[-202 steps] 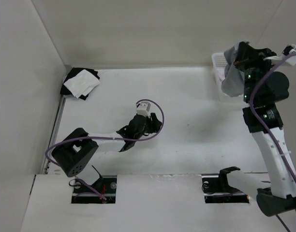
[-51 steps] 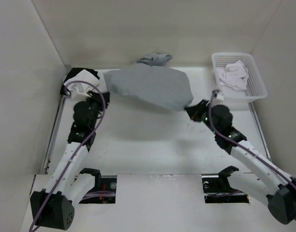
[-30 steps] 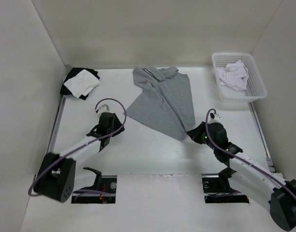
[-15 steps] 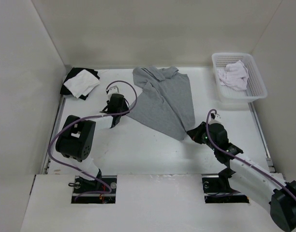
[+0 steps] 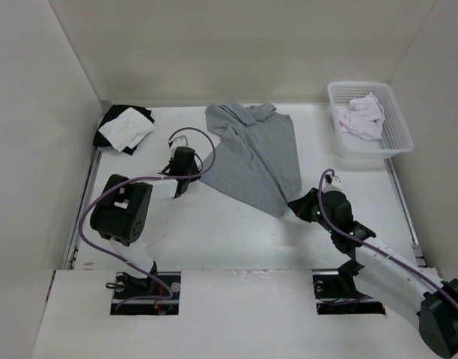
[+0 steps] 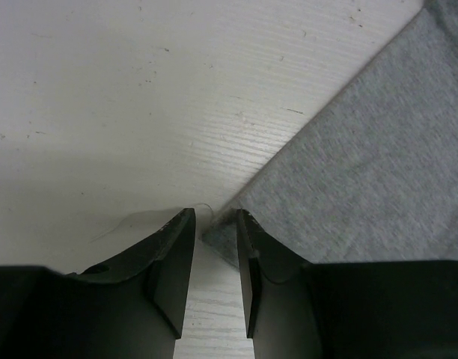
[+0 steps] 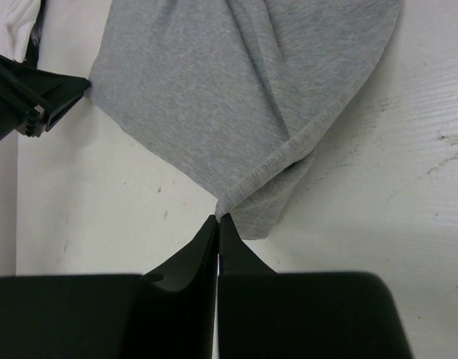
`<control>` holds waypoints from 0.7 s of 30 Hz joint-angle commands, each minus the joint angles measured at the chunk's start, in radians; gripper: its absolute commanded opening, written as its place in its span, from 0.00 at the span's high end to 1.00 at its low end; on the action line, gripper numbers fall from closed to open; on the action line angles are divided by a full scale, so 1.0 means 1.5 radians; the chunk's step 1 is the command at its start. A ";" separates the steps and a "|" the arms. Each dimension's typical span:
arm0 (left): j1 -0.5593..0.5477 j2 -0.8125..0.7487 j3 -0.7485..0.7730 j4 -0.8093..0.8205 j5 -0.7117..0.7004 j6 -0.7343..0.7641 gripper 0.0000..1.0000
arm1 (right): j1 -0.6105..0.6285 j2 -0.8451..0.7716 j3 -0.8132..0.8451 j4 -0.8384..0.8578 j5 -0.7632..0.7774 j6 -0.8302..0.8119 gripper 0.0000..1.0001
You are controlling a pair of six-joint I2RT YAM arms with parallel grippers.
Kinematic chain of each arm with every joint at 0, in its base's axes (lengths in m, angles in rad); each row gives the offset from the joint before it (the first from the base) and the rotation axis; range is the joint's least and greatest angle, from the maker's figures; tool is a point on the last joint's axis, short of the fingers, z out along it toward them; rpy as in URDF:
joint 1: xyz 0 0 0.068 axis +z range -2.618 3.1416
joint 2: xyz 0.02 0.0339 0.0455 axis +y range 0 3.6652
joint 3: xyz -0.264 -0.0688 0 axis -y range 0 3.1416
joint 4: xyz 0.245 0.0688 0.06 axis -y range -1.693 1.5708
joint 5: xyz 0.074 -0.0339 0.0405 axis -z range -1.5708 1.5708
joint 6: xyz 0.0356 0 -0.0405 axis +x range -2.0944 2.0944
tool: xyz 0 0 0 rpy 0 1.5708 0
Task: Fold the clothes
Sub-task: Flatten the tank top out
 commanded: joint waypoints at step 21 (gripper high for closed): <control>-0.015 -0.651 -0.046 -0.182 -0.056 -0.098 1.00 | 0.022 -0.180 0.251 -0.197 0.130 -0.107 1.00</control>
